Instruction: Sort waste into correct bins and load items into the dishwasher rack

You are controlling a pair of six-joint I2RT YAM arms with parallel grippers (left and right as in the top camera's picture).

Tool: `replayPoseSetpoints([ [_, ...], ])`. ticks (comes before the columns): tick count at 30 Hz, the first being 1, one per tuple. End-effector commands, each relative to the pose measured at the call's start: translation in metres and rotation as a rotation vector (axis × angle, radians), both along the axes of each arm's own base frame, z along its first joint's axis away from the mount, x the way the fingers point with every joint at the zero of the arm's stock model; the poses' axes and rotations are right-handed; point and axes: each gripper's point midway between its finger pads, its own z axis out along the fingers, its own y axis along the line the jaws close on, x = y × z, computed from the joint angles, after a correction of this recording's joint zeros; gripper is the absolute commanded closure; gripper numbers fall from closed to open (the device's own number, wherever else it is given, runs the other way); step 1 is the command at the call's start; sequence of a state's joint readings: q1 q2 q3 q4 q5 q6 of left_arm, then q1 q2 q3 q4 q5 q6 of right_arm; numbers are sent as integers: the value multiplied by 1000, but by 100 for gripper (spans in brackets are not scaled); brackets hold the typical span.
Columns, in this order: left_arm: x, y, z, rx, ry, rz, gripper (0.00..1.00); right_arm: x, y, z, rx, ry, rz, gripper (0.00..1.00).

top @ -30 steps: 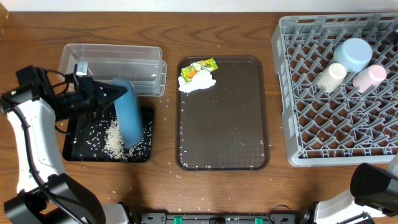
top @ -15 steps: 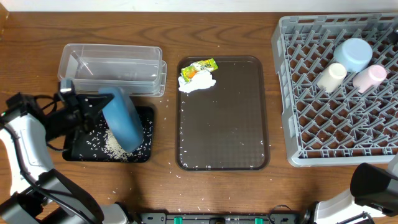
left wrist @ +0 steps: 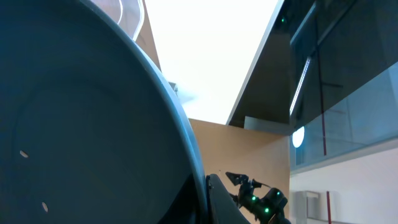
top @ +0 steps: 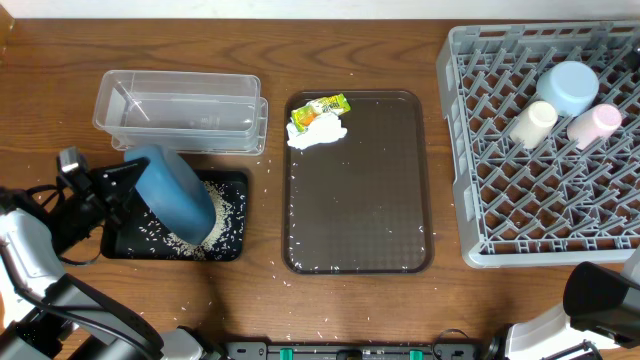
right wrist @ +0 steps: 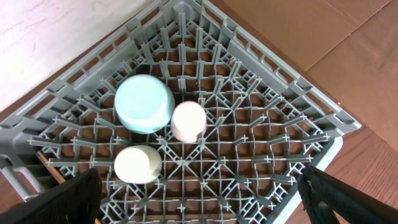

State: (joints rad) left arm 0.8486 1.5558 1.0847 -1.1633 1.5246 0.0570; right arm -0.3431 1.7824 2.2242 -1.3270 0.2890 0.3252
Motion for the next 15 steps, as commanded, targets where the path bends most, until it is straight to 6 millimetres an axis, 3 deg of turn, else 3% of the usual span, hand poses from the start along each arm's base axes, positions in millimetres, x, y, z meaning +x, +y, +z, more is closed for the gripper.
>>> replayPoseSetpoints([
  [1, -2, 2, 13, -11, -55, 20, 94, -1, -4, -1, -16, 16, -6, 1],
  [5, -6, -7, 14, -3, -62, 4, 94, -1, -4, -1, -16, 16, -6, 1],
  [15, -12, -3, 16, 4, -68, 26, 94, -1, -4, -1, -16, 16, -6, 1],
])
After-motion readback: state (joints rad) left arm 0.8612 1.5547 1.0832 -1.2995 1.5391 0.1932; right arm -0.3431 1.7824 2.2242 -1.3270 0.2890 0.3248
